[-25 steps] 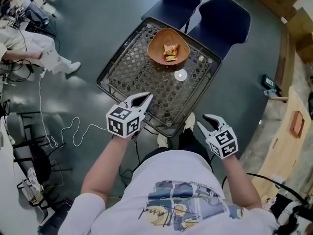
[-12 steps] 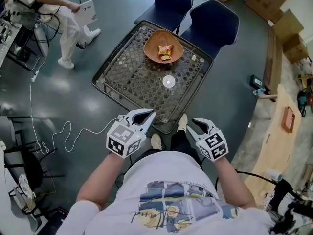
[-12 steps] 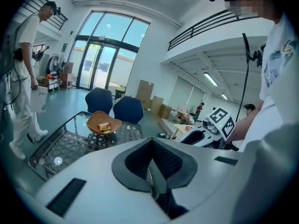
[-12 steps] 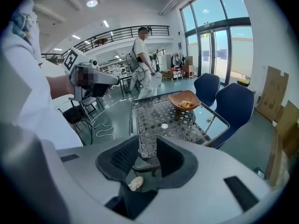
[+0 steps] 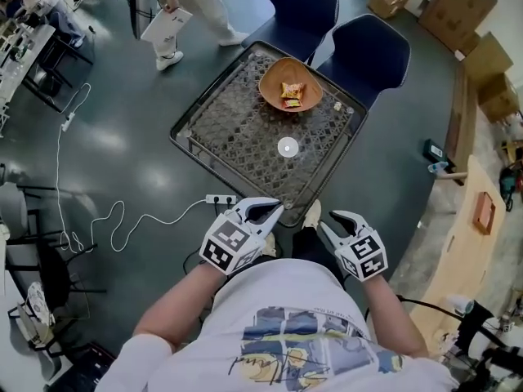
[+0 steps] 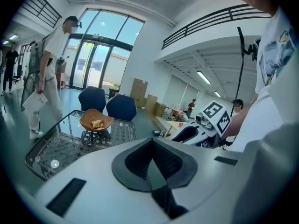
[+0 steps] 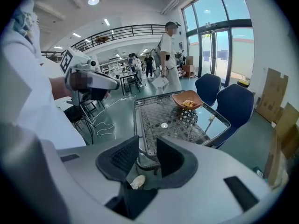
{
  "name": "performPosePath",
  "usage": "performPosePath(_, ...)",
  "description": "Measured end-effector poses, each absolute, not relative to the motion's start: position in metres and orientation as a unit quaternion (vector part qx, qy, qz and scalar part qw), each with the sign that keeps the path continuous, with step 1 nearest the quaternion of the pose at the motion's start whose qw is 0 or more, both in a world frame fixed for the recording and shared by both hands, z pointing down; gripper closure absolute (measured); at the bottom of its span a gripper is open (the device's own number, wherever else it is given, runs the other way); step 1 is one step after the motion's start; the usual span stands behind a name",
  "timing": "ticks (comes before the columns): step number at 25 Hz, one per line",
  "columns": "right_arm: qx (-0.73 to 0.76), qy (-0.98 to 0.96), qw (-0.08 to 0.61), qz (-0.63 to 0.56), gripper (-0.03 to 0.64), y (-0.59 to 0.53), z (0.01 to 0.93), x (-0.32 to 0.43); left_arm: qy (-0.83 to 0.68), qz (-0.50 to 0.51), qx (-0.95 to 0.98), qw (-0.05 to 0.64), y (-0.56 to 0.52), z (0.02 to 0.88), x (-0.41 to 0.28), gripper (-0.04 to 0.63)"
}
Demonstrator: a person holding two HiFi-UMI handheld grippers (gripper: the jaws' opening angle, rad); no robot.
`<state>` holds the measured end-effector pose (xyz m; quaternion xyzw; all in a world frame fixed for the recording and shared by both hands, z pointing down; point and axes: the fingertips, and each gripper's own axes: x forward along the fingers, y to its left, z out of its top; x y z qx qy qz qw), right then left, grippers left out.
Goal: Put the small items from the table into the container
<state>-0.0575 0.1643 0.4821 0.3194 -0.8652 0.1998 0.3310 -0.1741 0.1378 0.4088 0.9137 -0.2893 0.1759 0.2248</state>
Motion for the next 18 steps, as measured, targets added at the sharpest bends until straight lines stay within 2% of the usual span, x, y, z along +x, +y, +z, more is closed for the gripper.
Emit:
performPosePath(9,0.324,-0.865,0.323,0.208,0.494,0.163,0.482,-0.049,-0.281,0.19,0.914,0.224,0.132,0.413,-0.161,0.588)
performPosePath(18,0.346,-0.852,0.311,0.24,0.494,0.137,0.491,0.003,-0.271,0.209,0.911,0.23,0.069,0.429,-0.105,0.584)
